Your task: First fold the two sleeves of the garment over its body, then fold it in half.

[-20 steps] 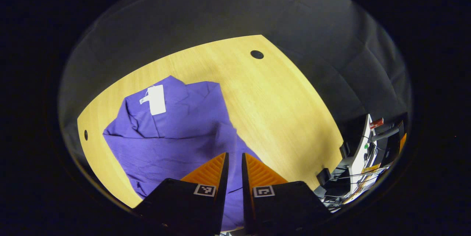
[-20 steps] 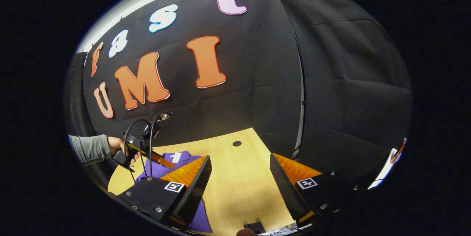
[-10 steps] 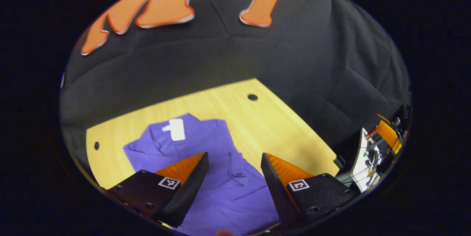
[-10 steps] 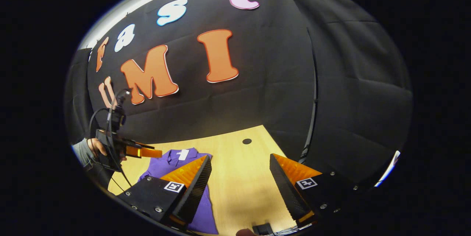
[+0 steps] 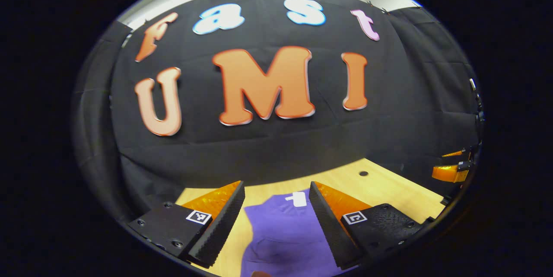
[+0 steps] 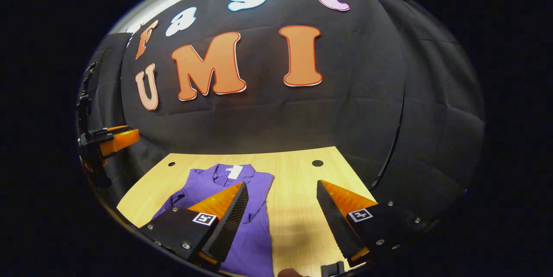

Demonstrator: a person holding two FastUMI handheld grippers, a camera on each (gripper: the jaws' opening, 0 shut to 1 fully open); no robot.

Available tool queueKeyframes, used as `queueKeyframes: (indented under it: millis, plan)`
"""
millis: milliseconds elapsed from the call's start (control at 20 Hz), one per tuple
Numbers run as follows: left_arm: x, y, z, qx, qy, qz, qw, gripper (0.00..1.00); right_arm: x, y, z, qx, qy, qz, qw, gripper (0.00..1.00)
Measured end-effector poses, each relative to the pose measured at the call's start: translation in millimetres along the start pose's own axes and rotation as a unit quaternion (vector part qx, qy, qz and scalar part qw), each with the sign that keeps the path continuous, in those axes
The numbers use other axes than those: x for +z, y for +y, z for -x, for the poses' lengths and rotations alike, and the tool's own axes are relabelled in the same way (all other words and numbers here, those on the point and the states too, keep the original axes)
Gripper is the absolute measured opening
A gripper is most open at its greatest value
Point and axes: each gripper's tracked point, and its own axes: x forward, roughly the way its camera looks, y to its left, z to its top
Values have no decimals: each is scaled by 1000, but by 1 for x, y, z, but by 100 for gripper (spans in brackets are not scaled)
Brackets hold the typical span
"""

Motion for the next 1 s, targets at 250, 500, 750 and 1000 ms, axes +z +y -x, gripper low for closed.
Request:
queueKeyframes:
  millis: [250, 500, 750, 1000]
  plan:
    - [-16, 19, 73, 37, -36, -3, 999, 94, -6, 23, 8, 1, -27, 5, 1000, 95]
    - [-96, 33, 85, 44, 57, -6, 997, 94, -70, 26, 13, 3, 71, 36, 997, 95]
    - [-169, 42, 98, 42, 157, -11, 987, 94, -135, 32, 30, 13, 172, 44, 984, 95]
    - [-244, 43, 112, 38, 257, -14, 965, 95, -194, 31, 46, 17, 263, 60, 963, 95]
